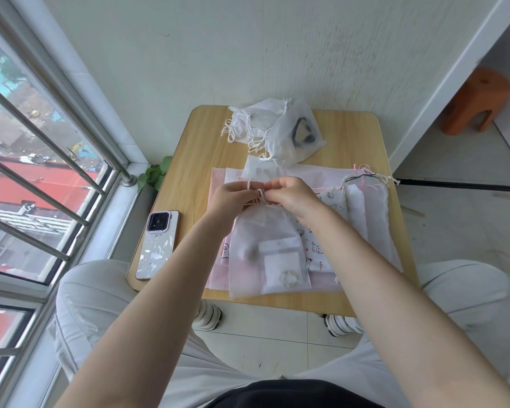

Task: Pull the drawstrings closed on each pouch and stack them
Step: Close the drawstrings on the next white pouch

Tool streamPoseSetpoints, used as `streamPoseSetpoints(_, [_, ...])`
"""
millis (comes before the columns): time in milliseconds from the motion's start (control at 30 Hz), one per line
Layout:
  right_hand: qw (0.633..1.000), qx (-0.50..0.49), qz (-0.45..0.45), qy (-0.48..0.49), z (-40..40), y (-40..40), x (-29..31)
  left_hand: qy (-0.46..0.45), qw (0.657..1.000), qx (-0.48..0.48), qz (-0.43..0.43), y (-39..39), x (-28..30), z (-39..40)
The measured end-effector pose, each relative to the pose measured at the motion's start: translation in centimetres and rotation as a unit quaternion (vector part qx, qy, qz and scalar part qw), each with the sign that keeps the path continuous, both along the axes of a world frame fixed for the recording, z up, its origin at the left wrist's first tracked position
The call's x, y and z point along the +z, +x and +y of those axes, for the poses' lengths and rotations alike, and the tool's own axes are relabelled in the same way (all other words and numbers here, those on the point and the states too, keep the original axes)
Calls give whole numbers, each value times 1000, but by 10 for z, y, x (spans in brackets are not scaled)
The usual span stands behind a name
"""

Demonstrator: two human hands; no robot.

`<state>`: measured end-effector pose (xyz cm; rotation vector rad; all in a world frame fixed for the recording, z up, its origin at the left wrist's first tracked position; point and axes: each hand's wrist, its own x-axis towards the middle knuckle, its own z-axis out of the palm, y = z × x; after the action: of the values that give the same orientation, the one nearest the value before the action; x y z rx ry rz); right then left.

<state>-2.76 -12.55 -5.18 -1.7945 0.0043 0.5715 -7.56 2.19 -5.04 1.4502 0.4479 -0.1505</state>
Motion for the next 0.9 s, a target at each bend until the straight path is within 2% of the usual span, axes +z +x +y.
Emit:
streamPoseSetpoints(200, [998, 41, 12, -44, -6, 0, 2, -37, 999, 11, 11, 1, -2, 0])
streamPoseSetpoints(300, [994, -17, -21, -104, -7, 6, -2, -38, 999, 21, 22, 2, -2, 0])
streamPoseSetpoints(433, [990, -111, -53, -76, -7, 9, -1, -34, 999, 21, 30, 2, -5, -2])
streamPoseSetpoints(500, [988, -151, -34, -7, -7, 10, 4, -30, 999, 25, 35, 2, -6, -2])
streamPoseSetpoints(567, [976, -180, 31, 119, -5, 11, 11, -28, 998, 28, 41, 3, -6, -1])
streamPoseSetpoints(667, [922, -176, 146, 313, -1, 8, 21, -24, 998, 43, 45, 3, -6, -4])
streamPoseSetpoints(733, [892, -185, 187, 368, -1, 7, 24, -24, 995, 86, 52, 4, -4, -5])
streamPoseSetpoints(800, [910, -190, 180, 321, -4, 9, 23, -20, 988, 138, 64, 3, -3, -4])
streamPoseSetpoints(900, [960, -176, 115, 184, -7, 8, 19, 5, 980, 184, 70, 1, -7, 0])
